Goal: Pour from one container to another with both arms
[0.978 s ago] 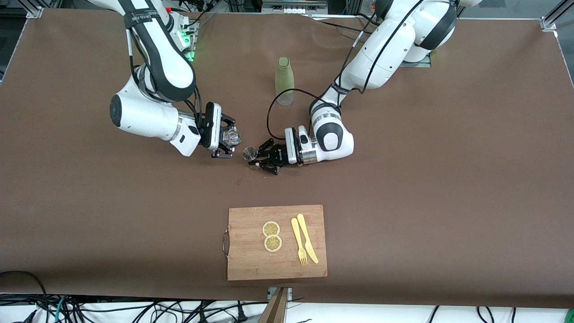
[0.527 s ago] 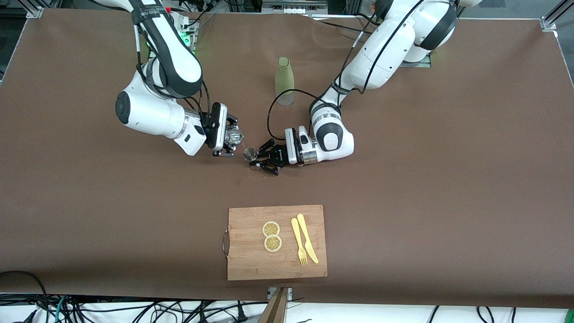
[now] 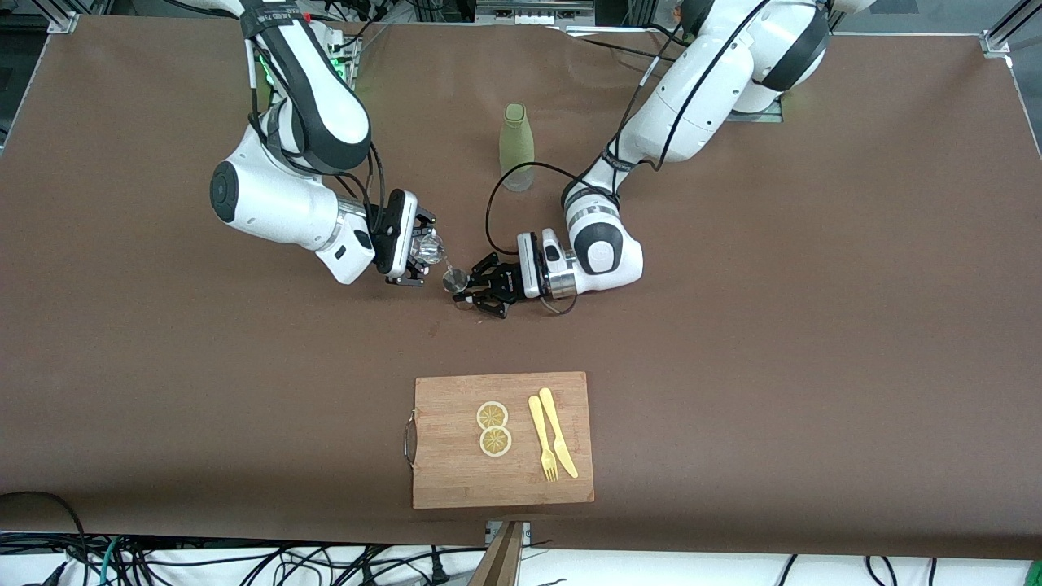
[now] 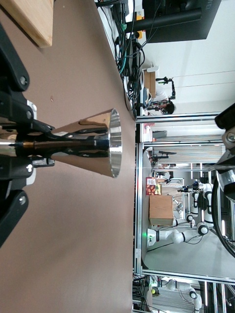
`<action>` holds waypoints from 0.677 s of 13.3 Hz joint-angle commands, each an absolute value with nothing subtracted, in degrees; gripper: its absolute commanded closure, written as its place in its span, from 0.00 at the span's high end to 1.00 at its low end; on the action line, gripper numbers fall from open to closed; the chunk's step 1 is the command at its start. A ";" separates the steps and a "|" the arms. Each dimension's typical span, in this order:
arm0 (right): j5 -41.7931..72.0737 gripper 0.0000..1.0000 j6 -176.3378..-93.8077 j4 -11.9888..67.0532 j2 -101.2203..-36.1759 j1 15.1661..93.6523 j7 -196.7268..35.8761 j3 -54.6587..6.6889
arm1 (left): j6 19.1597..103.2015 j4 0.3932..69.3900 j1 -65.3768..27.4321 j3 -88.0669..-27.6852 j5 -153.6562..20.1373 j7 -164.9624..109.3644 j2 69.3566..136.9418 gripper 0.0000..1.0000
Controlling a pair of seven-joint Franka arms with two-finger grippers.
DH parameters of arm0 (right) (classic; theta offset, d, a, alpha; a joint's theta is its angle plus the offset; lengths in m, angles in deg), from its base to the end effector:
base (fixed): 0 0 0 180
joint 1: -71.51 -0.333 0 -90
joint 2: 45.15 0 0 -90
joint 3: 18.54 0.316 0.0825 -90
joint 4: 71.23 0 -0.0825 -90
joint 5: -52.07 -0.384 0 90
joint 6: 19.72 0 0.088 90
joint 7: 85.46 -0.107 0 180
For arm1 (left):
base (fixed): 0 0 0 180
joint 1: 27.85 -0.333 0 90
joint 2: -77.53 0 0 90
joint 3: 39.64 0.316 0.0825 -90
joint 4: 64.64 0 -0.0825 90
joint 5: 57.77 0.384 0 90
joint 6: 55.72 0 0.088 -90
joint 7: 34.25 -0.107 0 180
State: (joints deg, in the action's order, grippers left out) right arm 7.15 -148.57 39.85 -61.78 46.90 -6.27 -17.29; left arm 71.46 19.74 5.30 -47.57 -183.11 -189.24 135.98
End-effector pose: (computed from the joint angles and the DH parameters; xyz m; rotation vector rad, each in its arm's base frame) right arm 0.5485 0.2872 0.3440 -2.0240 -1.5880 -0.3876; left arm 0.5288 -0.4734 0.0836 1.4363 -1.2049 1.2758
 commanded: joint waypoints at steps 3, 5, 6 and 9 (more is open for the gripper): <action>8.57 0.20 -148.83 37.85 -62.11 45.58 -12.85 -17.22 | 72.16 17.97 5.99 -47.37 -185.12 -191.49 137.03 0.00; 8.66 0.20 -148.83 37.58 -62.63 45.32 -14.87 -17.22 | 72.16 17.97 5.99 -47.37 -185.12 -191.49 137.03 0.00; 8.66 0.20 -148.83 37.15 -62.98 44.79 -15.06 -17.22 | 72.16 17.97 5.99 -47.37 -185.12 -191.49 137.03 0.00; 8.74 0.21 -148.83 36.79 -63.16 44.79 -15.14 -17.22 | 72.16 17.97 5.99 -47.37 -185.12 -191.49 137.12 0.00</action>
State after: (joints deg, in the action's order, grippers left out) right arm 7.64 -148.69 38.17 -62.60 45.10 -13.47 -17.25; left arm 71.52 19.74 5.31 -47.57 -183.11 -189.25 136.07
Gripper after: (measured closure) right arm 0.793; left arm 0.784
